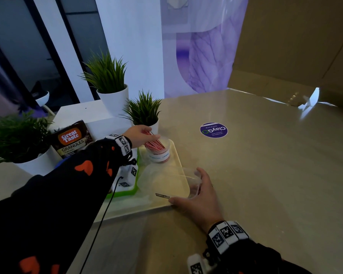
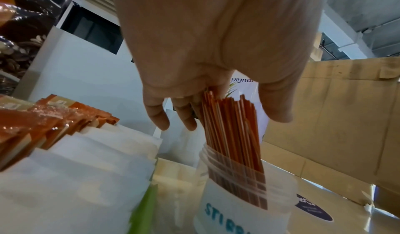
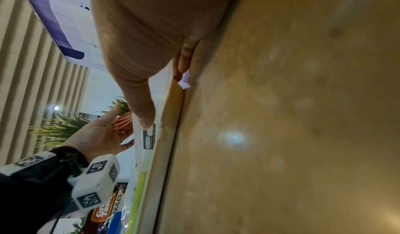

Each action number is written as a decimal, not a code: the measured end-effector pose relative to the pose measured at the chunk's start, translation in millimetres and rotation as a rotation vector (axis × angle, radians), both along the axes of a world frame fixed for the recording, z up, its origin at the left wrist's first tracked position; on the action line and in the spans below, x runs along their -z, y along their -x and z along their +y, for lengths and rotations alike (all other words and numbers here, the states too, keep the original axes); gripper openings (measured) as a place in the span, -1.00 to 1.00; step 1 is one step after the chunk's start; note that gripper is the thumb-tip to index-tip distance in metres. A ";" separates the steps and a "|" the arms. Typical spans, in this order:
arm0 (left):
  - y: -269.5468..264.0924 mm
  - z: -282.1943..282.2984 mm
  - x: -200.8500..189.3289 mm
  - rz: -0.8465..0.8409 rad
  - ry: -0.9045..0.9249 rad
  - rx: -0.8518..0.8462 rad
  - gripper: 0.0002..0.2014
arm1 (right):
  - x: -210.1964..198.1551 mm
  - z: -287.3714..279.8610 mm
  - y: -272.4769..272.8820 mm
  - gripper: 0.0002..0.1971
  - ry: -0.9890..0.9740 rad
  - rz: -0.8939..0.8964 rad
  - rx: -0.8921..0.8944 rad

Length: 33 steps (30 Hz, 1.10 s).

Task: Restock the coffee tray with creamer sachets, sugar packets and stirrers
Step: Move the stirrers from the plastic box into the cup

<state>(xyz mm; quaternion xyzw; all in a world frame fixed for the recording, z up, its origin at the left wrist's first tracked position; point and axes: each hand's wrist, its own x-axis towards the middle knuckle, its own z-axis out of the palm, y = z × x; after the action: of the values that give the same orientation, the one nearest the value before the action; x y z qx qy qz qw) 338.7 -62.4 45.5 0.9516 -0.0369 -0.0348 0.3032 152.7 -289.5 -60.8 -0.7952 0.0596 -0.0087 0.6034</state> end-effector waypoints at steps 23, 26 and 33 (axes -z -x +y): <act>10.9 -6.5 8.9 -0.229 -0.296 0.083 -0.70 | 7.6 0.2 -3.1 0.34 -0.013 -0.038 0.006; 15.2 -7.5 6.3 -0.311 -0.260 0.033 -0.64 | 5.2 -0.4 -2.5 0.33 -0.027 -0.047 -0.004; 53.3 -11.4 -5.9 -0.384 -0.155 0.025 -0.76 | 5.8 -0.7 -2.0 0.35 -0.007 -0.097 -0.001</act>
<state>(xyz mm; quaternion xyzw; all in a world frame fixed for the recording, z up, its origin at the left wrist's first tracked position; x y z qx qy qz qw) 285.4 -73.8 51.3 0.9606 -0.1033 0.1408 0.2161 154.7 -290.3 -66.5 -0.7916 0.0300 -0.0471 0.6085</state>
